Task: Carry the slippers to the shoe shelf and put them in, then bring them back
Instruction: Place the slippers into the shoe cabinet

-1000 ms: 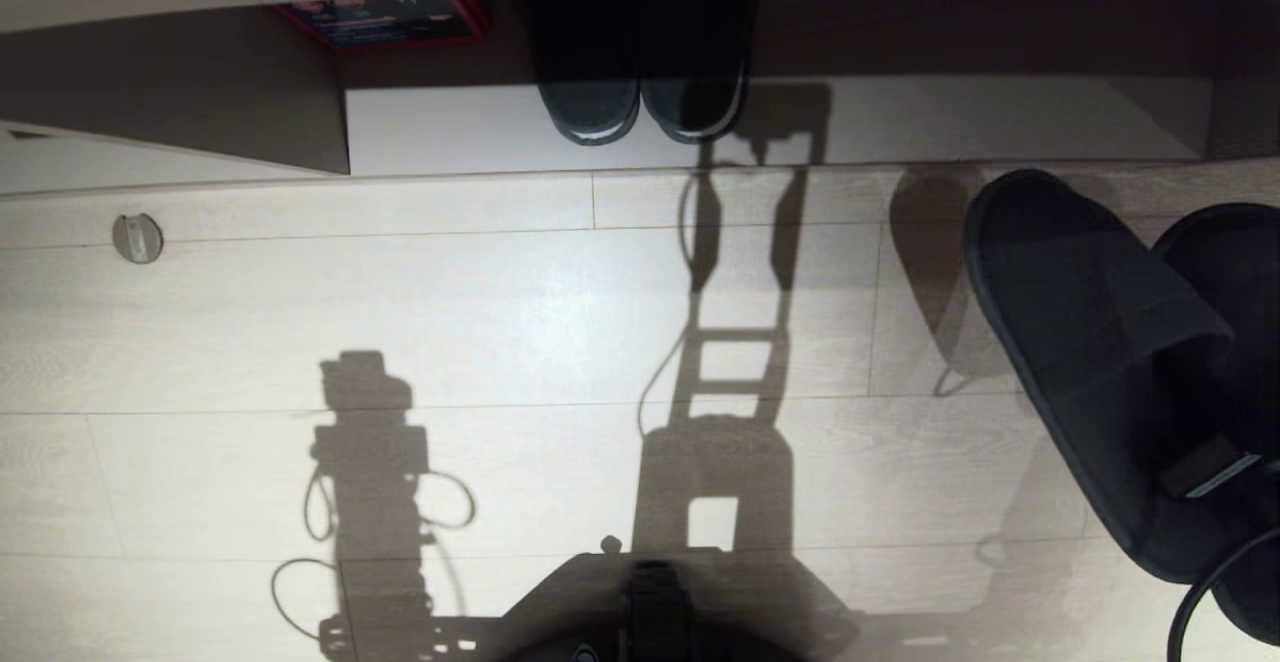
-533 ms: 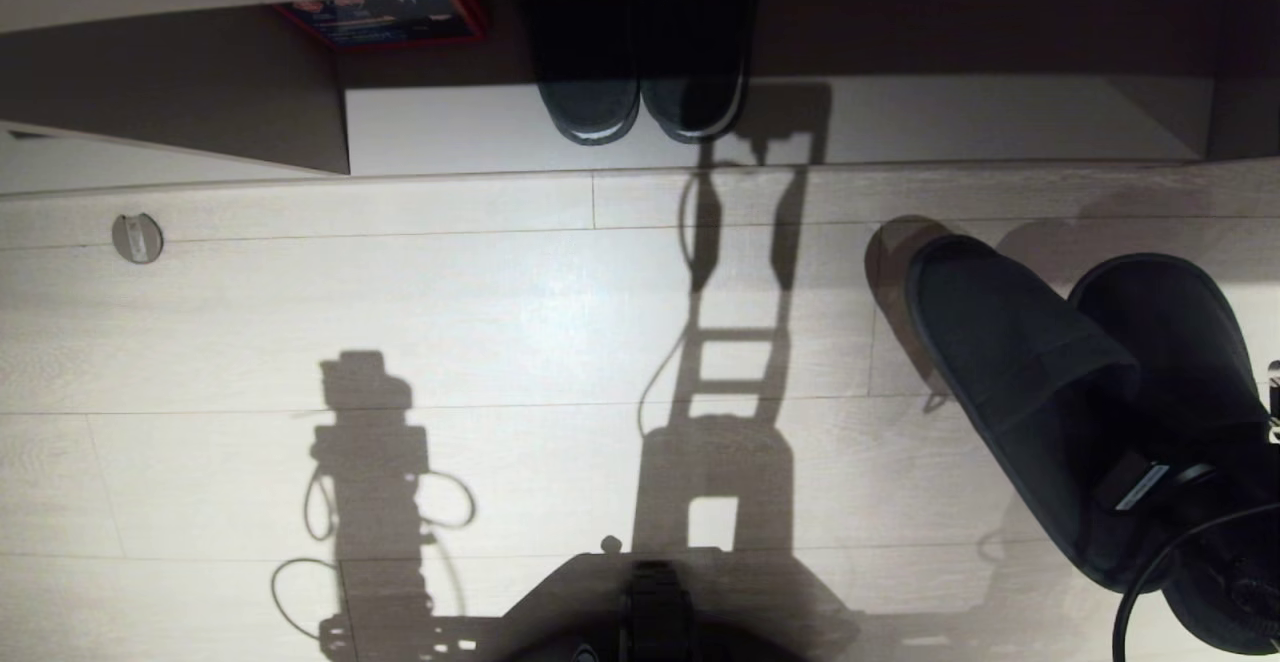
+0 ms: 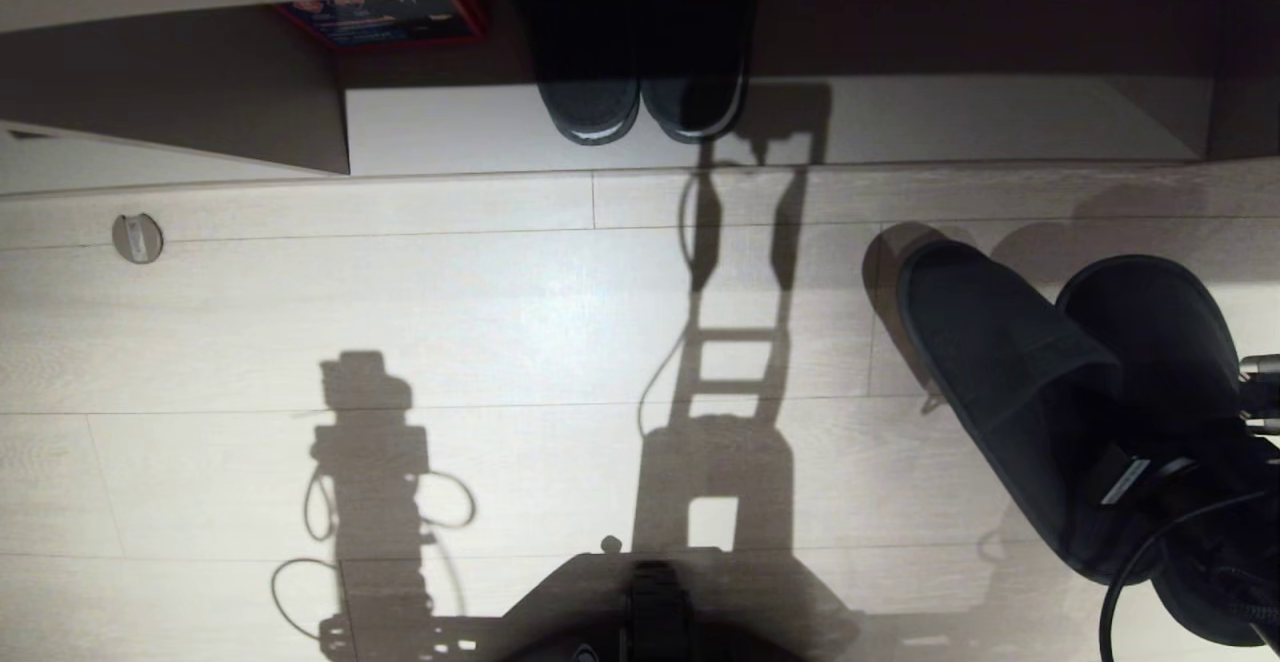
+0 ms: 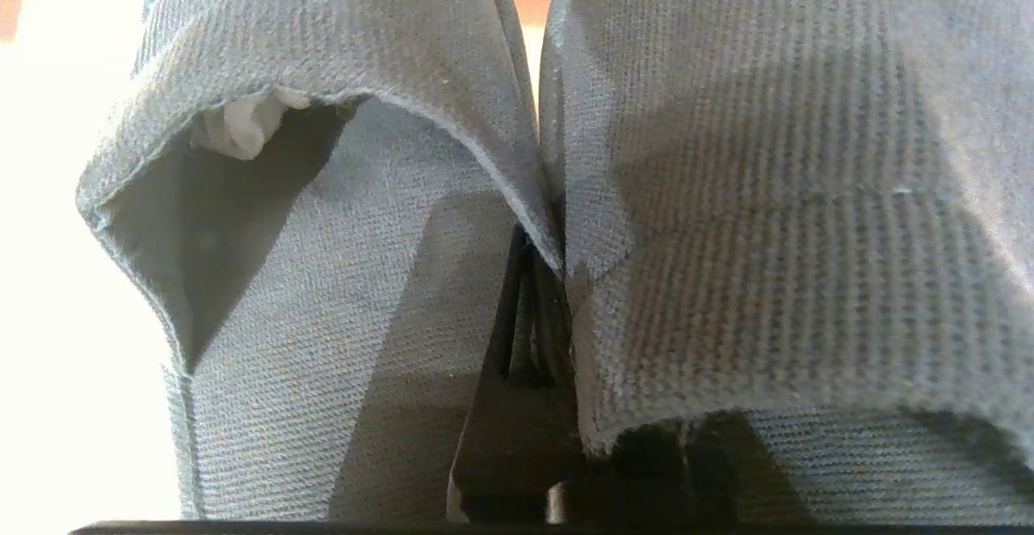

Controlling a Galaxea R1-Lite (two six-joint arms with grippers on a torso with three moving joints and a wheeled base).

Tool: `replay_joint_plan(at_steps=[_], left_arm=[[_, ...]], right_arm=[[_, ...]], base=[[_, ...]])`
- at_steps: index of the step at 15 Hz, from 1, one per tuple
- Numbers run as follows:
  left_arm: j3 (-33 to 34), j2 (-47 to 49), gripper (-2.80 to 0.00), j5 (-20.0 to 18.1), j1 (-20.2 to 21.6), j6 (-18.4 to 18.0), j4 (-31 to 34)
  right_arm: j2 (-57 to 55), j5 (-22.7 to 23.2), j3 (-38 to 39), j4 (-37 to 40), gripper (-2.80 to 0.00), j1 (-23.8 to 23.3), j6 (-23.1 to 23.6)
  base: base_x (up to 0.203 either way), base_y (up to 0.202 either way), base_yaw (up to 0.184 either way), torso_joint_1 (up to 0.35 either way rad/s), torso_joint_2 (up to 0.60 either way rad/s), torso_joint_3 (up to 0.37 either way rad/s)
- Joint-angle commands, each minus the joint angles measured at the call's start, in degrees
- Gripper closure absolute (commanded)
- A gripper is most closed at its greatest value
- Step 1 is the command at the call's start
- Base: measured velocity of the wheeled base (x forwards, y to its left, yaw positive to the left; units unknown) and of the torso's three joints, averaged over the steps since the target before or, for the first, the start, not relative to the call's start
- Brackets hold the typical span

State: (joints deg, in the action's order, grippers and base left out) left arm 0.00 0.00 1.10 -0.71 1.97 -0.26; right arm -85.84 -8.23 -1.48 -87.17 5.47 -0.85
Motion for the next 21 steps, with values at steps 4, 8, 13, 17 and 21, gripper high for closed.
replay_joint_plan(at_steps=[4,8,13,17,21], left_arm=[[0.0,0.0,0.0,0.04,0.0,0.05,0.0],[0.0,0.0,0.0,0.04,0.0,0.05,0.0],[0.0,0.0,0.0,0.04,0.0,0.05,0.0],[0.0,0.0,0.0,0.04,0.0,0.05,0.0],[0.0,0.0,0.0,0.04,0.0,0.05,0.0]], right_arm=[[-4.37,0.12,-7.43,-0.49,0.0,-1.51,1.2],[-6.6,0.47,-13.26,-0.49,0.0,-2.04,2.24],[-8.23,0.67,-19.23,-0.49,0.0,-2.05,3.25],[-10.63,1.08,-27.38,-0.49,0.0,-2.96,5.13],[-7.45,1.84,-25.5,0.61,0.0,-3.21,5.07]], base=[[0.0,0.0,0.0,0.0,0.0,0.0],[0.0,0.0,0.0,0.0,0.0,0.0],[0.0,0.0,0.0,0.0,0.0,0.0],[0.0,0.0,0.0,0.0,0.0,0.0],[0.0,0.0,0.0,0.0,0.0,0.0]])
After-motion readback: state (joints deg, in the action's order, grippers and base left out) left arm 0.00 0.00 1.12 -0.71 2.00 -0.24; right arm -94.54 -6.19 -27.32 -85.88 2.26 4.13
